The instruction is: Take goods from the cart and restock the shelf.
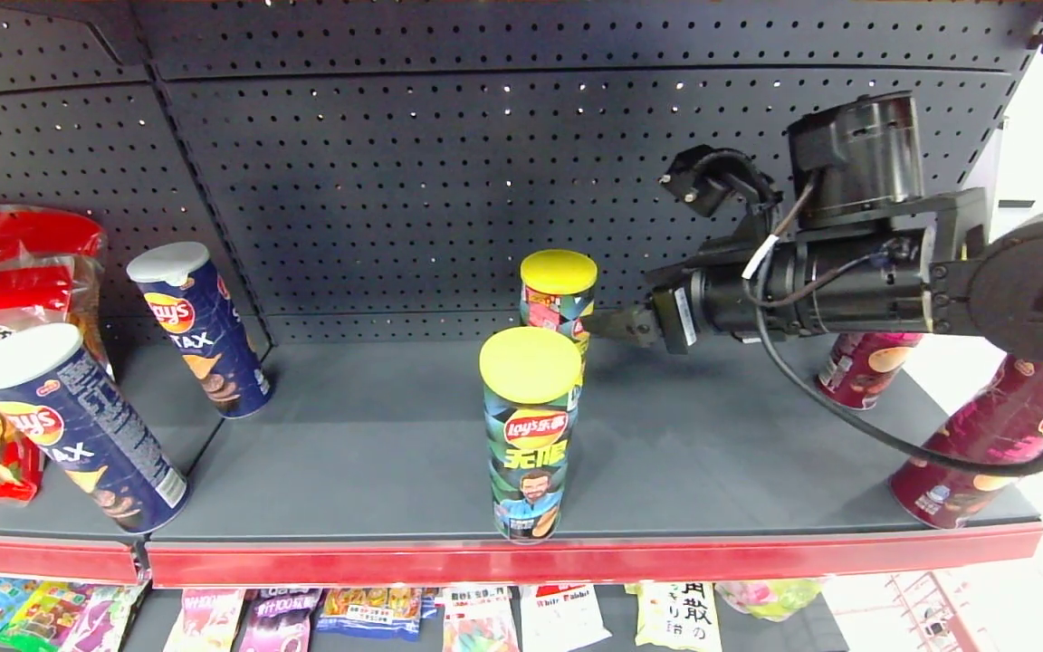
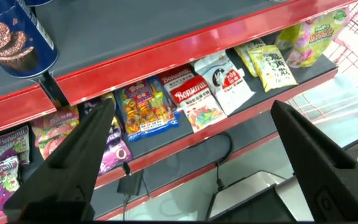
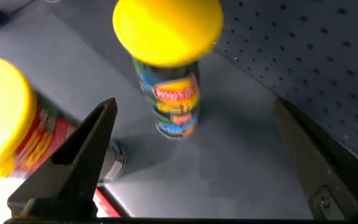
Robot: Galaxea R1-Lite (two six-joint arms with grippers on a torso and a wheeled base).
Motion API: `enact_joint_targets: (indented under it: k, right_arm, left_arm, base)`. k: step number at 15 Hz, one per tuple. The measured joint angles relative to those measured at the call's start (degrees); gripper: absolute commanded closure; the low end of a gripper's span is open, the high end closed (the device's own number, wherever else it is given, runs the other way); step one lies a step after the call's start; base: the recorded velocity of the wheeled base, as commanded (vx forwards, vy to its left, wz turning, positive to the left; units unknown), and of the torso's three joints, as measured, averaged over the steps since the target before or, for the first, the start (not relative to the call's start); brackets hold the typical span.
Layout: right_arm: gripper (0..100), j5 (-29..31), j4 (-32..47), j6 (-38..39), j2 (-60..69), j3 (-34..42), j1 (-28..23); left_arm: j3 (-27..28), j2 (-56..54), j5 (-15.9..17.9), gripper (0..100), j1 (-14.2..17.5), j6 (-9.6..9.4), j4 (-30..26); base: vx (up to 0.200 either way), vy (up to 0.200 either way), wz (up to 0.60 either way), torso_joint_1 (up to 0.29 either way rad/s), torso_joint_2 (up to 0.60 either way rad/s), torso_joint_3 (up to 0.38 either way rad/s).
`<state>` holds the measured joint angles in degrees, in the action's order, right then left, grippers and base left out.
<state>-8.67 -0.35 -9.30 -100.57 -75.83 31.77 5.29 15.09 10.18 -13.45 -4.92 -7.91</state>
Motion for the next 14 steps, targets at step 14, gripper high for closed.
enact_joint_targets:
  k: [14]
  right_arm:
    - [0,4.7,-0.3,3.1,20.6,21.1,-1.3]
  left_arm:
    - [0.8,2.8,-0.3,0,0.0,0.02,0.3]
  base:
    - [0.000,0.000,0.00,0.000,0.00,0.000]
